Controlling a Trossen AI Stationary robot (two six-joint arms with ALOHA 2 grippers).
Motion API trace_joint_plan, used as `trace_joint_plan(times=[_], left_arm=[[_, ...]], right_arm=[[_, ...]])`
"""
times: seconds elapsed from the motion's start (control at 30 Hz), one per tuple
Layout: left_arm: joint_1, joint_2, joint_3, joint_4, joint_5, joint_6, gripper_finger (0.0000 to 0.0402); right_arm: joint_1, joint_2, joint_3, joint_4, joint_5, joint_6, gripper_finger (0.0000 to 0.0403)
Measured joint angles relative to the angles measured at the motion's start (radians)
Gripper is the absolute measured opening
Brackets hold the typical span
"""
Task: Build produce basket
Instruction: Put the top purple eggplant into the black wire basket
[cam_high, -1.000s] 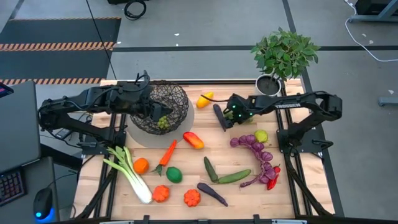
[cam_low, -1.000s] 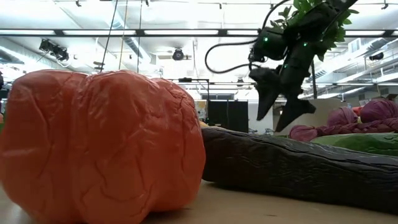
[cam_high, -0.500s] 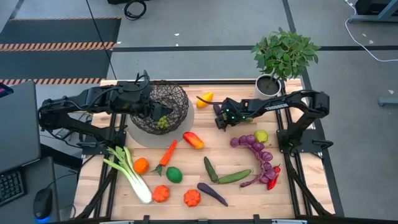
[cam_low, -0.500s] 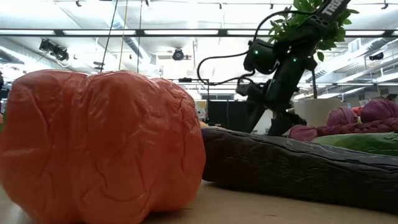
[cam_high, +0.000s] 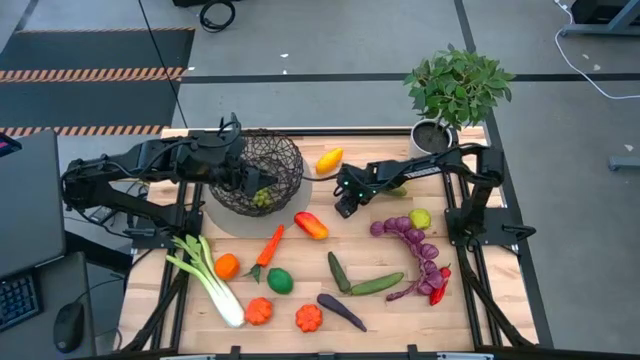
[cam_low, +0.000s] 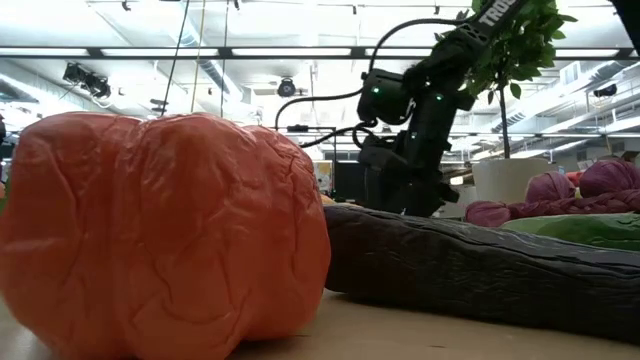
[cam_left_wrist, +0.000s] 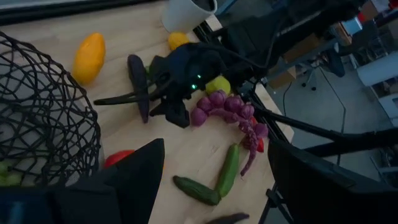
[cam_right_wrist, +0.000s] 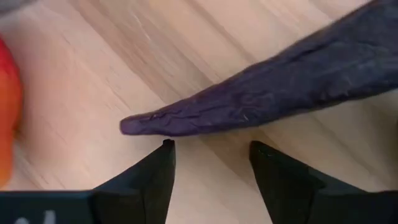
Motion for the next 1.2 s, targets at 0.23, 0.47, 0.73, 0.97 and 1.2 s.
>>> trace_joint_plan(times=[0.23,0.47,0.73,0.97,1.2], left_arm=[[0.000,0.000,0.000,-0.021,0.025,-0.002,0.0293],[0.000,0.000,0.000,-0.021,0.025,0.002,0.0293],[0.000,0.000,0.000,-0.020,0.025,0.001,0.0293],[0.000,0.000,0.000,-0.020,0.025,-0.005,0.0293],[0.000,0.000,0.000,-0.020,0.025,0.009,0.0293]], right_arm=[[0.002,0.002,0.016,-0.030,0.028,-0.027,0.0161],[-0.014,-0.031,0.011,-0.033,0.025,-0.032,0.0092],[-0.020,-0.033,0.011,-0.029,-0.074,-0.037,0.0033],[-0.031,-0.044,0.012,-0.046,-0.299,0.022,0.0031],[-0.063,-0.149,0.013,-0.037,-0.304,0.110,0.0098]])
